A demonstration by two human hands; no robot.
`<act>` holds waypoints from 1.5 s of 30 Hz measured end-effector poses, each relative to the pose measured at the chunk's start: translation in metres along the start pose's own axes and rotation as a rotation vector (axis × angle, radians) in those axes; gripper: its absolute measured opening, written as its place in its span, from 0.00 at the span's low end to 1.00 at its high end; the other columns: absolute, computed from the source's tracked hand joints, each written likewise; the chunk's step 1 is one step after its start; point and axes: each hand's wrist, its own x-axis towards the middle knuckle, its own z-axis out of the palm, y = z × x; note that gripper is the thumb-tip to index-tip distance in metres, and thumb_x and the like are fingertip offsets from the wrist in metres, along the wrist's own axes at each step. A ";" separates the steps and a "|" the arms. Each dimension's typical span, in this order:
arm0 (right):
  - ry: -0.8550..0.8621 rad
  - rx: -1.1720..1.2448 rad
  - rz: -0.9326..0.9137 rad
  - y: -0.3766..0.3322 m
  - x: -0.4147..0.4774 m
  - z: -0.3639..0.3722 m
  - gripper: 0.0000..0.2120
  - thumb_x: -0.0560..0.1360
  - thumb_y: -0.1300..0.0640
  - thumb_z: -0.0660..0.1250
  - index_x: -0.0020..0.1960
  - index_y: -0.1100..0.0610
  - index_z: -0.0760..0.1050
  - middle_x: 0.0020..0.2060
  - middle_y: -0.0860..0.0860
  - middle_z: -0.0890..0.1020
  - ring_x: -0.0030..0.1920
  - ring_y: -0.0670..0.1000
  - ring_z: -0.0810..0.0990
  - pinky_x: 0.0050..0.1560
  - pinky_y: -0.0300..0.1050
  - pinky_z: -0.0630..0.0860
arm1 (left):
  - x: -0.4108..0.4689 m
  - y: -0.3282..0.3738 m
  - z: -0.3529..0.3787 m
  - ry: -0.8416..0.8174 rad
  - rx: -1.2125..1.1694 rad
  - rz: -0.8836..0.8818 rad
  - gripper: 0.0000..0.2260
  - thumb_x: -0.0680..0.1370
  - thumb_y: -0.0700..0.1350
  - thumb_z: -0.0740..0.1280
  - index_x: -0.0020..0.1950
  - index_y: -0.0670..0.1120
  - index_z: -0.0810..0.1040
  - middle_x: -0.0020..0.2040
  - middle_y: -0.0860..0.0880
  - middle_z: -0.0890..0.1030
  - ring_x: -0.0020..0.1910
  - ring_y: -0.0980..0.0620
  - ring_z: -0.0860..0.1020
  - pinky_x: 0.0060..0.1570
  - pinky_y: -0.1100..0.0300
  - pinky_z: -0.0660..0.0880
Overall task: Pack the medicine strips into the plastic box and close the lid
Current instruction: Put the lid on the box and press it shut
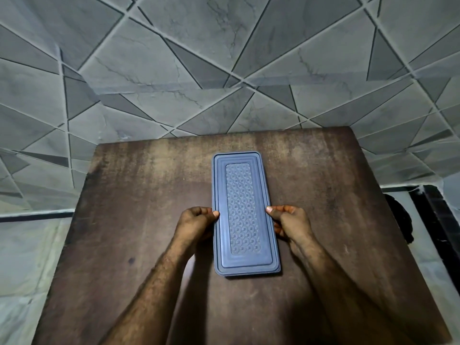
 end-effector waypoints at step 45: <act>0.055 0.041 -0.081 -0.020 0.052 0.027 0.13 0.67 0.44 0.72 0.43 0.53 0.82 0.39 0.52 0.87 0.43 0.56 0.85 0.51 0.57 0.81 | 0.043 0.034 0.005 0.014 -0.208 -0.046 0.03 0.74 0.38 0.71 0.43 0.38 0.81 0.32 0.42 0.82 0.24 0.52 0.77 0.24 0.64 0.73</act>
